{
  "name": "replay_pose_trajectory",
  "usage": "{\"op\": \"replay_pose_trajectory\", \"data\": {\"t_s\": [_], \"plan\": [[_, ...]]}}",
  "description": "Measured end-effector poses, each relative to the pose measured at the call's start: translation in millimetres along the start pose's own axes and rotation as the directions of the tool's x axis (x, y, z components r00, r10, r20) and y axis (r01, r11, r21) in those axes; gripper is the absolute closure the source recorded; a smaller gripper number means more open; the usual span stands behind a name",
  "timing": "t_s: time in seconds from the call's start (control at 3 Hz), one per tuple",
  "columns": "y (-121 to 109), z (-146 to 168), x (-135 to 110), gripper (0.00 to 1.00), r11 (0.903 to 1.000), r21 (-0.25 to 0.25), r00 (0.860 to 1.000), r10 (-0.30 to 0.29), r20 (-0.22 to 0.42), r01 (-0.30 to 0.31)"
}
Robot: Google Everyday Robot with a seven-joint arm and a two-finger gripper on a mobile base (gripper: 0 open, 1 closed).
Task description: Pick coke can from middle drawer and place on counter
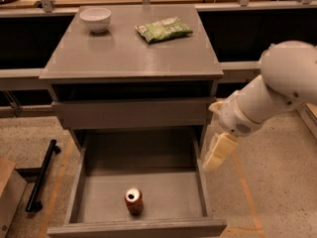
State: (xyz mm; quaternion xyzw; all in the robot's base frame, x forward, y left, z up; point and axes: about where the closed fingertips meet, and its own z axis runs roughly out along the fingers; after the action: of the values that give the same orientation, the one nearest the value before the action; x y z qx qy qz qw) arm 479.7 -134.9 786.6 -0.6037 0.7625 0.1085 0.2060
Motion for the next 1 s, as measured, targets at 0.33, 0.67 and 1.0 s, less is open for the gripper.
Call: {"op": "replay_pose_trajectory", "data": {"t_s": [0.33,0.67,1.0], "plan": [[-0.5,33.2,-14.9,0.0,0.9985,-0.053,1.0,0.011,0.029,-0.009],[4.0,30.3,-8.7,0.0,0.9985,-0.053,1.0,0.017,-0.002,-0.017],[13.8,53.0,-2.8,0.0,0.9969,-0.063,0.998,0.048,0.035,-0.046]]}}
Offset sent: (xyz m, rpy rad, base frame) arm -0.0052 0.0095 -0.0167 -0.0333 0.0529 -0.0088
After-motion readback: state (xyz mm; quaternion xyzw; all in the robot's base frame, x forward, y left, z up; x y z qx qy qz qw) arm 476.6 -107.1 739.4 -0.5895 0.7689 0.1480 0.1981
